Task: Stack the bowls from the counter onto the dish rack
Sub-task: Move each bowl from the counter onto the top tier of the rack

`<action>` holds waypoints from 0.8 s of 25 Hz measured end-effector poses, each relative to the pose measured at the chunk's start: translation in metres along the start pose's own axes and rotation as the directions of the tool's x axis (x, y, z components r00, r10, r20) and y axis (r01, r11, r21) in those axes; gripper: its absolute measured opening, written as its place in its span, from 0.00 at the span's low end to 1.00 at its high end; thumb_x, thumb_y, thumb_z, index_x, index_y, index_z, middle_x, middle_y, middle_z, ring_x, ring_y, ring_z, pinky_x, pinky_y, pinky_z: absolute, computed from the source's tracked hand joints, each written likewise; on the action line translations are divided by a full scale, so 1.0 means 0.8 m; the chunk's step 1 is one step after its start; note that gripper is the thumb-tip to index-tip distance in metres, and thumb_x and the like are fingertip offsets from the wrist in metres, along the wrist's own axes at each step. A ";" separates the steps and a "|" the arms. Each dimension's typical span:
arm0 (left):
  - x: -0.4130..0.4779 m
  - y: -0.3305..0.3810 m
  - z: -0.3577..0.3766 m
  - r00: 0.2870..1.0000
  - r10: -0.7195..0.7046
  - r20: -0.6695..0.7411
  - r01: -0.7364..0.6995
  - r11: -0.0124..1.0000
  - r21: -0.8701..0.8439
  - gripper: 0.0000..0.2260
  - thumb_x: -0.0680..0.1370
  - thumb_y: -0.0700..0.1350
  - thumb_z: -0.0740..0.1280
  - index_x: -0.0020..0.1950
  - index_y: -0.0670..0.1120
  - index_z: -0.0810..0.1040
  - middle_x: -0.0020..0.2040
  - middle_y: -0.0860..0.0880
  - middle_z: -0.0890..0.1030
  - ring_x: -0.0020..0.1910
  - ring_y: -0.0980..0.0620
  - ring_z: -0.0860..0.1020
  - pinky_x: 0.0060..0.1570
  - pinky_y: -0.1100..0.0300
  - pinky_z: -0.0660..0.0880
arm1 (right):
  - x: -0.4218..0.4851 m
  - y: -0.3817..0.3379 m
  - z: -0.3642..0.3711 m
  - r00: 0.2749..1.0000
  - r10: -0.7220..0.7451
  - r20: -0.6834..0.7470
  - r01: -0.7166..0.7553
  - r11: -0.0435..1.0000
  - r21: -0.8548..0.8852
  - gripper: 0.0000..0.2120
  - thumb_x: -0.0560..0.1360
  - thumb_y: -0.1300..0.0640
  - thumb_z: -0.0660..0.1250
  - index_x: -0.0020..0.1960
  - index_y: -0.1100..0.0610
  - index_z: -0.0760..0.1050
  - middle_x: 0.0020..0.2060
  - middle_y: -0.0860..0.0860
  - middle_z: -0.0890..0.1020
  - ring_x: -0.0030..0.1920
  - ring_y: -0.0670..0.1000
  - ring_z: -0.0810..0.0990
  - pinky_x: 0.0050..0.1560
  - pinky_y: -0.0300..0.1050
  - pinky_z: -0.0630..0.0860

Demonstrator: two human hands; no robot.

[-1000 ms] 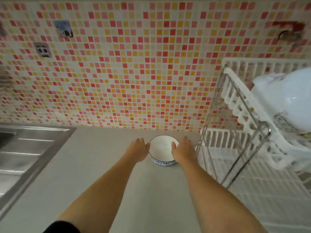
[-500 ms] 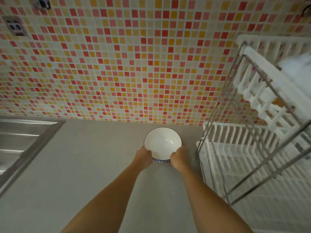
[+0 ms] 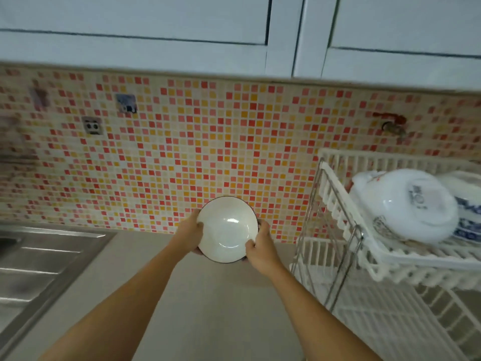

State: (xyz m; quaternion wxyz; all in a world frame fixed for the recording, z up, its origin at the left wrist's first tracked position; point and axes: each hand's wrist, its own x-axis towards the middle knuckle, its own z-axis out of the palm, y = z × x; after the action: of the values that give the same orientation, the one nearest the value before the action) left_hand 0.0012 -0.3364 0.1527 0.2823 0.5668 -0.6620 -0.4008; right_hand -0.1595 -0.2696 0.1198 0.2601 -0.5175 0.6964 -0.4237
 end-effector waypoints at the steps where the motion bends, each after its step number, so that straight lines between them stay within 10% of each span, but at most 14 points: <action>1: -0.011 0.010 -0.014 0.997 0.074 -0.034 -0.073 0.997 0.037 0.19 0.82 0.39 0.51 0.73 0.50 0.60 0.60 0.40 0.73 0.49 0.39 0.78 0.43 0.40 0.81 | -0.006 -0.020 -0.013 0.999 -0.041 -0.026 0.040 0.999 -0.036 0.24 0.75 0.66 0.59 0.69 0.56 0.56 0.64 0.55 0.71 0.57 0.56 0.76 0.51 0.50 0.80; 9: -0.106 0.111 -0.065 0.757 0.543 -0.362 -0.507 0.839 0.198 0.19 0.83 0.43 0.52 0.75 0.49 0.61 0.51 0.42 0.80 0.37 0.50 0.76 0.30 0.62 0.73 | -0.070 -0.166 -0.106 0.905 -0.259 -0.337 0.247 0.966 -0.078 0.16 0.78 0.48 0.59 0.62 0.54 0.65 0.50 0.50 0.79 0.46 0.53 0.80 0.43 0.50 0.79; 16: -0.161 0.194 -0.045 0.267 0.847 -0.459 -0.798 0.462 0.387 0.24 0.80 0.52 0.53 0.68 0.37 0.69 0.49 0.37 0.84 0.35 0.43 0.82 0.33 0.62 0.74 | -0.124 -0.193 -0.232 0.729 -0.604 -0.323 0.555 0.797 -0.239 0.16 0.81 0.56 0.55 0.67 0.47 0.67 0.53 0.42 0.78 0.50 0.45 0.77 0.45 0.33 0.71; 20: -0.189 0.254 0.005 0.399 0.824 -0.403 -0.815 0.520 0.257 0.22 0.79 0.53 0.52 0.70 0.46 0.67 0.44 0.45 0.83 0.30 0.54 0.73 0.30 0.72 0.64 | -0.137 -0.152 -0.299 0.595 -0.680 -0.429 0.557 0.733 -0.390 0.22 0.79 0.63 0.59 0.70 0.50 0.65 0.60 0.46 0.77 0.55 0.46 0.76 0.51 0.35 0.73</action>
State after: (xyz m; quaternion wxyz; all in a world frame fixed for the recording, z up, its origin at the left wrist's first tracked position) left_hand -0.0789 -0.1808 0.3356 0.5901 0.2512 -0.7656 -0.0513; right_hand -0.2543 -0.1020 0.3370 -0.1713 -0.6094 0.5566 -0.5381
